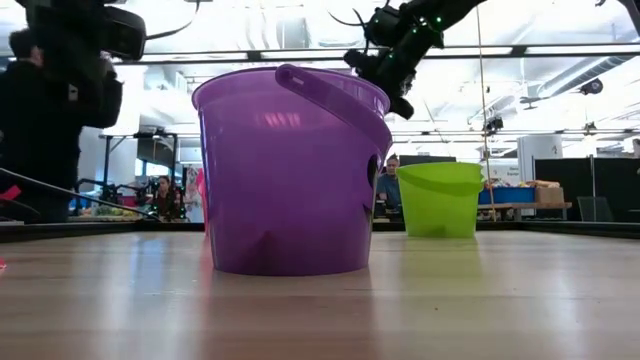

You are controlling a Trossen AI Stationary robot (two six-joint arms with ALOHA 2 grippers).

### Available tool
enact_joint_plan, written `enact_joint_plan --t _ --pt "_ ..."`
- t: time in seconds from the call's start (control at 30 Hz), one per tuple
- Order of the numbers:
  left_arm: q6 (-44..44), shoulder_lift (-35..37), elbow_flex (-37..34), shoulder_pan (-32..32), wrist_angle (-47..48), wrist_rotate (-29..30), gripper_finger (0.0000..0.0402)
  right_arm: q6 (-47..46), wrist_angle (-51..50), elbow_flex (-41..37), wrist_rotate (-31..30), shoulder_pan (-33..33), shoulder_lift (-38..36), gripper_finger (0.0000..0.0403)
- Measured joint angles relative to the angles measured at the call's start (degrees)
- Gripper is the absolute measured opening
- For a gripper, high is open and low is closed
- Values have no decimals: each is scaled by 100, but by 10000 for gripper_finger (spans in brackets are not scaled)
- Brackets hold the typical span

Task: Sort candy
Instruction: Put the orange chocolate into the pink bucket

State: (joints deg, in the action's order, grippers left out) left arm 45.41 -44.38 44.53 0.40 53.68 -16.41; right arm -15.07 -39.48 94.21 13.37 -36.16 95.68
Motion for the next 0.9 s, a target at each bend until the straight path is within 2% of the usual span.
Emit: enact_joint_plan --t 0.1,0.2,0.37,0.47,0.67,0.9 --pt "-184 -103 -4 -335 -2 -242 40 -6 -175 121 406 112 -23 141" --pt "-367 -245 -7 -851 9 -157 43 -108 -351 206 510 372 -107 135" --pt "-391 -496 -11 -1853 11 891 71 -419 -518 219 412 908 -452 126" --pt "-220 -722 -13 -2389 -134 1266 102 -672 -584 219 151 1284 -663 123" --pt "187 -1495 -42 -3379 -357 1618 169 -1134 -746 219 -371 2037 -1033 123" --pt "452 -2864 -44 -3777 -416 1606 189 -1543 -764 218 -1041 2851 -1137 123"
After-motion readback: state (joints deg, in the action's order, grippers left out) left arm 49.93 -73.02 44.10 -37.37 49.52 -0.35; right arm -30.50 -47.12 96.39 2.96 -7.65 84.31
